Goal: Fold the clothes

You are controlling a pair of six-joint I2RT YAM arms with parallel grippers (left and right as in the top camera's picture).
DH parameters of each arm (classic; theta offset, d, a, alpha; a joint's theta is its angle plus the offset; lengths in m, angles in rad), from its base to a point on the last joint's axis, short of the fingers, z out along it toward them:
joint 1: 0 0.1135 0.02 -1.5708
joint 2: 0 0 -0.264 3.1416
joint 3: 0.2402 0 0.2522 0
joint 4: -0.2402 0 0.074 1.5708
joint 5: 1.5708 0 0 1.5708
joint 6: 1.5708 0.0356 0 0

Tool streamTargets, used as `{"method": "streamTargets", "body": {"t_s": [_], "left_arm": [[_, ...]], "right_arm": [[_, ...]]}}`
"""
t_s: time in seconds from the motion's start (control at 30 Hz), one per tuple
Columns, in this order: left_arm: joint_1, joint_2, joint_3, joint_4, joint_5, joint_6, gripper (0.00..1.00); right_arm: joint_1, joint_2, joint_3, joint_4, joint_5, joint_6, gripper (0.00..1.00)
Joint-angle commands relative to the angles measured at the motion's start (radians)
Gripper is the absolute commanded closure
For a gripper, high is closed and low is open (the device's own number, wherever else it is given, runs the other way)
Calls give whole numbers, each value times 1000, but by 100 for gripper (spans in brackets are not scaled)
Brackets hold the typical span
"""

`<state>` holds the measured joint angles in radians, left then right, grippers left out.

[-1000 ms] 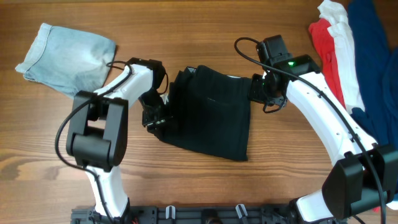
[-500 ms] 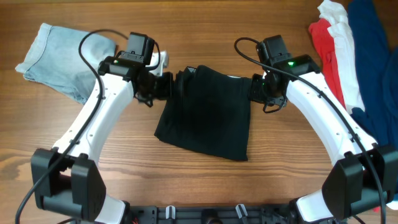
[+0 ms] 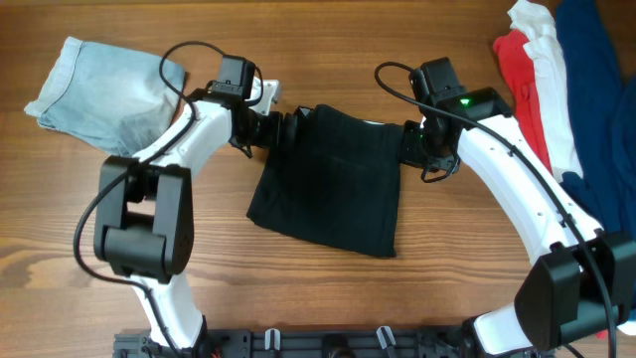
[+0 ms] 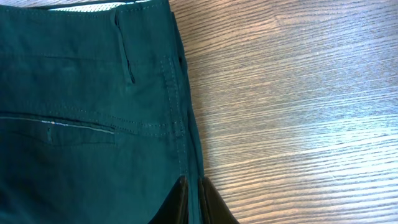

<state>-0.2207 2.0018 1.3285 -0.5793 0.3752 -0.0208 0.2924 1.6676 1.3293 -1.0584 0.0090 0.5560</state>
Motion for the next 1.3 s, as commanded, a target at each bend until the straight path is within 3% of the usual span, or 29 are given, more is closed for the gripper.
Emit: {"method": "streamTargets", "body": {"t_s": [0.0, 0.2, 0.3, 0.4, 0.43, 0.47, 0.5, 0.53, 0.77, 0.93, 1.07, 1.27], "left_arm": [[-20, 47, 0, 15, 123, 44, 0], [-79, 85, 0, 18, 130, 44, 0], [-100, 89, 0, 14, 142, 43, 8], [-114, 89, 0, 19, 142, 43, 33], [-115, 89, 0, 23, 142, 43, 54], [-115, 89, 0, 23, 142, 43, 67], [-115, 89, 0, 23, 142, 43, 90], [-115, 89, 0, 18, 142, 43, 96], [-102, 53, 1, -55, 130, 43, 96], [-43, -87, 1, -66, 12, 19, 96], [54, -241, 1, -20, -129, -48, 96], [238, -360, 1, 128, -175, -101, 96]], "right_arm": [[-4, -2, -1, 0, 21, -6, 93], [-4, -2, -1, 0, 21, -6, 93], [-4, -2, -1, -1, 21, -6, 93], [-4, -2, -1, -1, 21, -6, 93], [-4, -2, -1, -1, 21, -6, 93], [-4, -2, -1, -1, 21, -6, 93], [-4, -2, -1, -1, 21, -6, 93], [-4, -2, -1, -2, 21, -6, 93], [-4, -2, -1, -5, 21, -12, 93], [-6, -2, -1, -5, 25, -33, 93], [-6, -2, -1, -4, 25, -33, 93], [-6, -2, -1, -8, 24, -34, 93]]}}
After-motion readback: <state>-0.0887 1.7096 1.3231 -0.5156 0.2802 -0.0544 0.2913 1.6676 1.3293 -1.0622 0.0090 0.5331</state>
